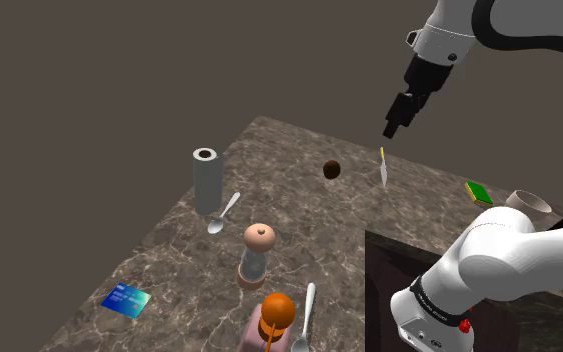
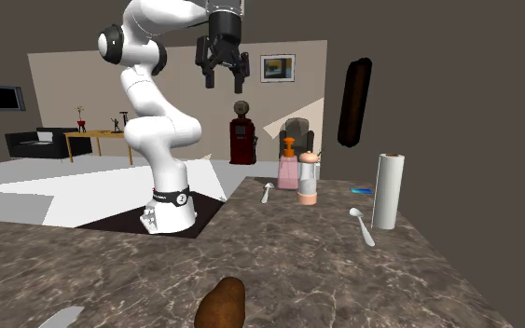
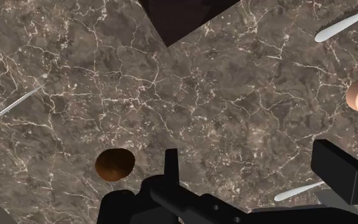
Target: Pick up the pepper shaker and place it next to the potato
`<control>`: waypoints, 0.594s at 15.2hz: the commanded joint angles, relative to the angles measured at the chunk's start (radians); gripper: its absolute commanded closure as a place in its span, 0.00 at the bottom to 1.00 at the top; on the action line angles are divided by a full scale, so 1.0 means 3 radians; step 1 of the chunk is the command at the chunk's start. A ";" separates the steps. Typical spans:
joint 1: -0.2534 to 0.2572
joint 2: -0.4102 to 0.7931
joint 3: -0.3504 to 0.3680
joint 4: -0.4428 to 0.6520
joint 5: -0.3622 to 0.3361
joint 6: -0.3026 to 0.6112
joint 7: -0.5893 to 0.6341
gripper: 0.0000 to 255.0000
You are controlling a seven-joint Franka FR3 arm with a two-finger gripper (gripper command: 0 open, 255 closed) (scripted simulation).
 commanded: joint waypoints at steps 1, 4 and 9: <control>0.0000 0.0000 0.0000 0.0000 0.0000 0.0000 0.0000 0.00; 0.0082 0.0130 0.0167 -0.0067 0.0133 0.0153 0.0146 0.00; 0.0214 0.0413 0.0446 -0.0113 0.0335 0.0422 0.0381 0.00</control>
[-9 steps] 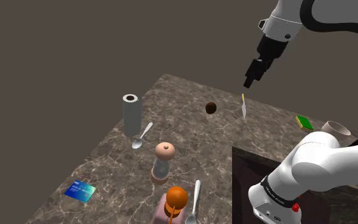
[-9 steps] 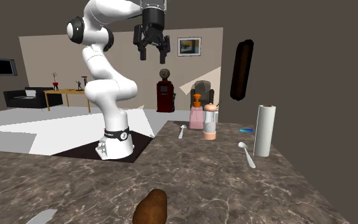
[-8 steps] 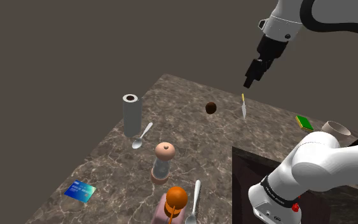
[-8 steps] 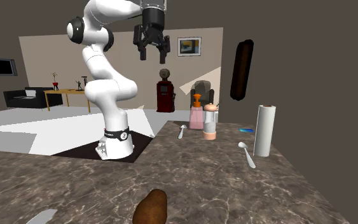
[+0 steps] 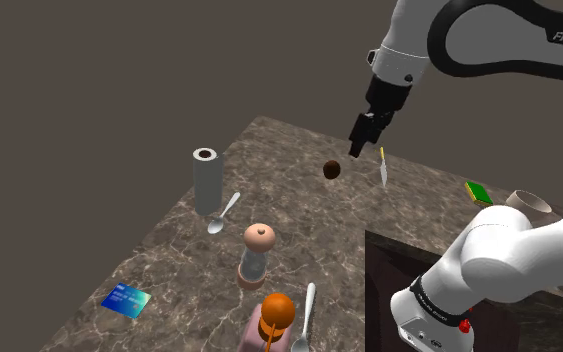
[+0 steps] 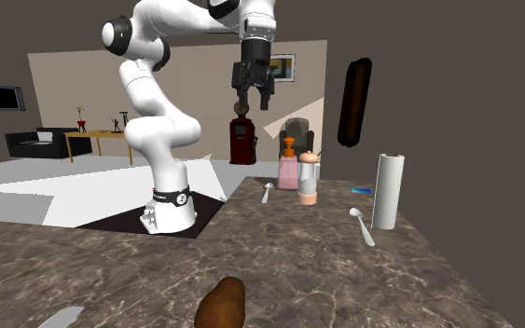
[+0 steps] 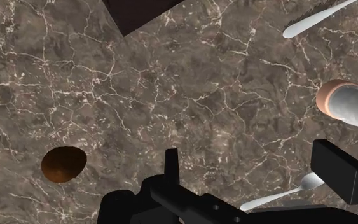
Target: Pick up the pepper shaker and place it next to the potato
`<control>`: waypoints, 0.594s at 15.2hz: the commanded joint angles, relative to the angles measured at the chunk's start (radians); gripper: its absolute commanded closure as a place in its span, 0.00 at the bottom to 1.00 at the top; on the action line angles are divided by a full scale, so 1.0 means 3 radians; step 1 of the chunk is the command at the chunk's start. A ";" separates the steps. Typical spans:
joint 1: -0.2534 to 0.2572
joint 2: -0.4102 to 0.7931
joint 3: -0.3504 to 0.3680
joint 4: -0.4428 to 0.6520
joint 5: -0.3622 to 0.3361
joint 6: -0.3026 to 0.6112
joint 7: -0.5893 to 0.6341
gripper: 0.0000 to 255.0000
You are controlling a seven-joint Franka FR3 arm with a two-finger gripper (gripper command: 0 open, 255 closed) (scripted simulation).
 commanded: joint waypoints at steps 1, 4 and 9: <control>0.0053 0.0115 0.0112 -0.0006 0.0078 0.0102 0.0094 0.00; 0.0122 0.0330 0.0282 0.0016 0.0177 0.0267 0.0230 0.00; 0.0220 0.0745 0.0564 0.0121 0.0292 0.0539 0.0459 0.00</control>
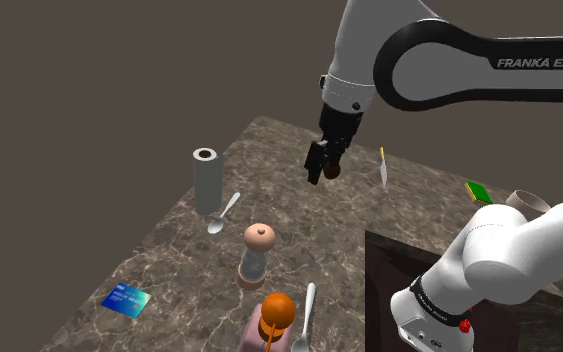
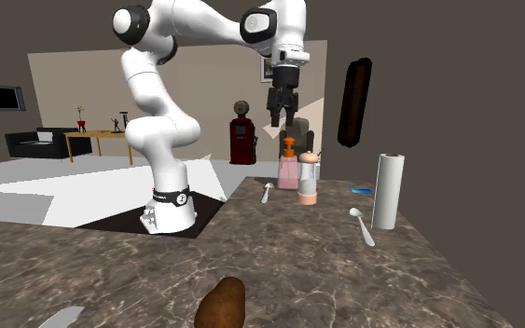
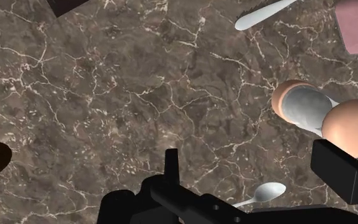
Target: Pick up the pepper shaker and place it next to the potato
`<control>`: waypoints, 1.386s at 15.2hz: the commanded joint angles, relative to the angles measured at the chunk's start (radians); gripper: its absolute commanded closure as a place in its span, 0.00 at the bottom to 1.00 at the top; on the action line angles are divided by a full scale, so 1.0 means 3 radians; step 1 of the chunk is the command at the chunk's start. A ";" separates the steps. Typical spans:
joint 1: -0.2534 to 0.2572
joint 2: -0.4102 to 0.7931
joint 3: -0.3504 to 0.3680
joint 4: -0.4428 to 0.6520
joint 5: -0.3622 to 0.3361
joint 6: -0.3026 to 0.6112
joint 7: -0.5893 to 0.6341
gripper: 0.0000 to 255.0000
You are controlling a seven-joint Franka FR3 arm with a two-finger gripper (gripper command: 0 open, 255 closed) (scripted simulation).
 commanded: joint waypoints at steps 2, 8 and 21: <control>0.0056 0.0298 0.0183 0.0089 0.0049 0.0189 0.0157 0.00; 0.0147 0.0910 0.0506 0.0365 0.0024 0.0475 0.0469 0.00; 0.0243 0.1553 0.0748 0.0415 -0.0157 0.0994 0.0784 0.00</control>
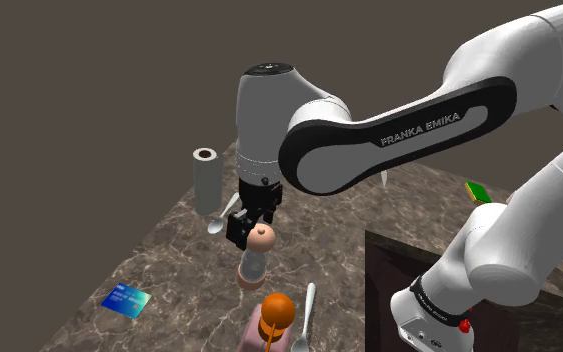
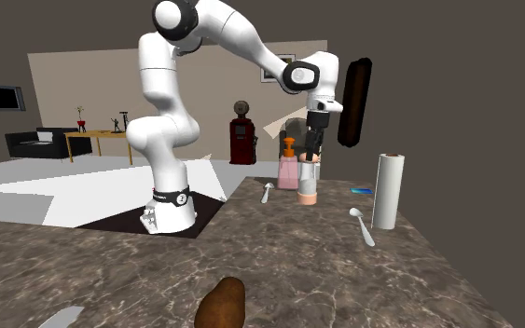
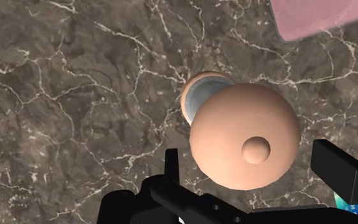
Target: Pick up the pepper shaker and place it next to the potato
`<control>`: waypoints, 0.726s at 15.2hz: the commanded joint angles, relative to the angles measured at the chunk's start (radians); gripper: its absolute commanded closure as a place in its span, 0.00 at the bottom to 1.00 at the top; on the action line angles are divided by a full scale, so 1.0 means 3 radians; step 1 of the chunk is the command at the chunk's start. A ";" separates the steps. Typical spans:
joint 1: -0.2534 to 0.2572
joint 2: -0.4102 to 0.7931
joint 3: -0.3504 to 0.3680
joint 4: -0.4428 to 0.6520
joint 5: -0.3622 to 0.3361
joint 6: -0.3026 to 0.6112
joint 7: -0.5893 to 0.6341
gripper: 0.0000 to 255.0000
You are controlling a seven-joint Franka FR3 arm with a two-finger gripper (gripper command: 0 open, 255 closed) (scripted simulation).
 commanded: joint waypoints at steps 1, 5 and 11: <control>0.0000 0.0015 0.0001 -0.0017 -0.0007 0.0031 0.0003 0.00; 0.0000 0.0015 0.0001 -0.0017 -0.0007 0.0031 0.0003 0.00; 0.0000 0.0015 0.0002 -0.0016 -0.0007 0.0030 0.0004 1.00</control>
